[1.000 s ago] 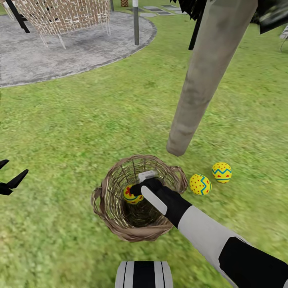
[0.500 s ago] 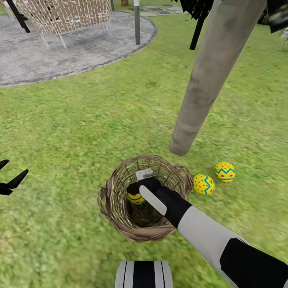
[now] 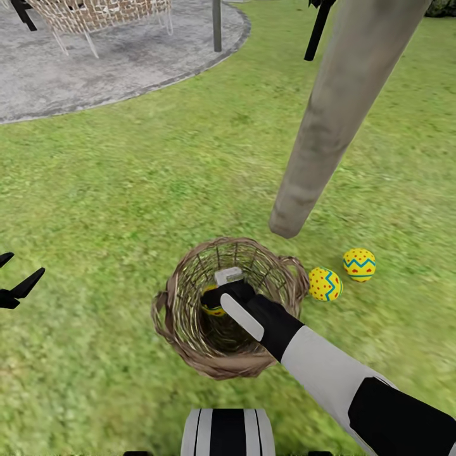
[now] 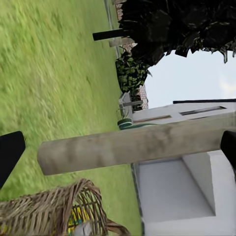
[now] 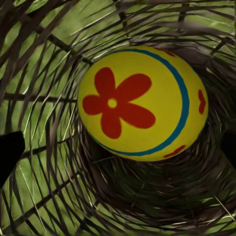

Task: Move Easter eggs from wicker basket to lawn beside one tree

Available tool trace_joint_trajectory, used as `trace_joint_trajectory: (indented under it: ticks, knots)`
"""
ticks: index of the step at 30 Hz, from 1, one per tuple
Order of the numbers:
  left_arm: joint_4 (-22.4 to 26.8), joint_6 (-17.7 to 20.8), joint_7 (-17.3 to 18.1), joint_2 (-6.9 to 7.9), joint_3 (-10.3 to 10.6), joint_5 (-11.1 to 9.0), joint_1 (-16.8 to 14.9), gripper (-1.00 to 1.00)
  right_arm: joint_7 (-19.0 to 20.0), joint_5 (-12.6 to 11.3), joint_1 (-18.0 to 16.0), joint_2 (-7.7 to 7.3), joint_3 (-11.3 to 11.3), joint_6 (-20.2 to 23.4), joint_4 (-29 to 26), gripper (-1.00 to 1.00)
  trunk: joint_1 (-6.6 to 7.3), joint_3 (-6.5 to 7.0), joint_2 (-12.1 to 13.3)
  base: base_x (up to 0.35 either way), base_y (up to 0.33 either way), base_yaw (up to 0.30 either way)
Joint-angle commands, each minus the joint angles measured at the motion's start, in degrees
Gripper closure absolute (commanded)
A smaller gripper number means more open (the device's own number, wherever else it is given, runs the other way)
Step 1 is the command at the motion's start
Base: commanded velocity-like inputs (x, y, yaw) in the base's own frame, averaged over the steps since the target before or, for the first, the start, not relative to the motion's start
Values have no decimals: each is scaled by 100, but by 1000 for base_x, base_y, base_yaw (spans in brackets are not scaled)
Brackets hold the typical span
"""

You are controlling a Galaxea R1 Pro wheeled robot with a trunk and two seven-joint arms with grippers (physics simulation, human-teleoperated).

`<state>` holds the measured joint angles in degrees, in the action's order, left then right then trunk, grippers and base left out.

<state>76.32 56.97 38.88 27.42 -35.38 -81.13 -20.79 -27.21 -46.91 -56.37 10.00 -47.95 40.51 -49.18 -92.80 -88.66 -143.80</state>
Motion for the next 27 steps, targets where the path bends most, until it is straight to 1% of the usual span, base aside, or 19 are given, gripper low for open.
trace_joint_trajectory:
  ticks: [1, 7, 10, 14, 16, 19, 22, 24, 27]
  knots:
    - [2, 24, 23, 1, -4, 11, -4, -100, -57, -55, -5, 0, -13, 3, -4, -100, -1, -36, -3, 0, 0, 0]
    - [15, 24, 23, 7, -7, 18, -4, -100, -57, -49, -5, 0, -13, 0, -4, -100, -17, -224, -11, 0, 0, 0]
    - [8, 24, 23, 2, -5, 18, -4, -100, -57, -40, -5, 0, -13, -9, -36, -100, -17, -252, -11, 0, 0, 0]
    - [-1, 24, 23, 1, -4, 18, -4, -100, -57, -38, -5, 0, -13, -180, -88, -100, -17, -267, -11, 0, 0, 0]
    - [-3, 24, 23, 1, -4, 18, -4, -100, -62, -28, -5, 0, -13, -243, -198, -100, -17, -268, -11, 0, 0, 0]
    - [0, 24, 23, 1, -4, 18, -4, -100, -106, -6, -5, 0, -13, -455, -267, -100, -24, -335, -15, 0, 0, 0]
    - [0, 24, 23, 1, -4, 18, -4, -100, -356, -3, -13, 0, -13, -608, -262, -100, -24, -335, -15, 0, 0, 0]
    - [5, 24, 23, 1, -4, 18, -4, -100, -514, -3, -14, 0, -13, -632, -251, -100, -29, -379, -18, 0, 0, 0]
    - [8, 24, 23, 1, -4, 18, -4, -100, -621, -6, -14, 0, -13, -646, -183, -100, -37, -446, -22, 0, 0, 0]
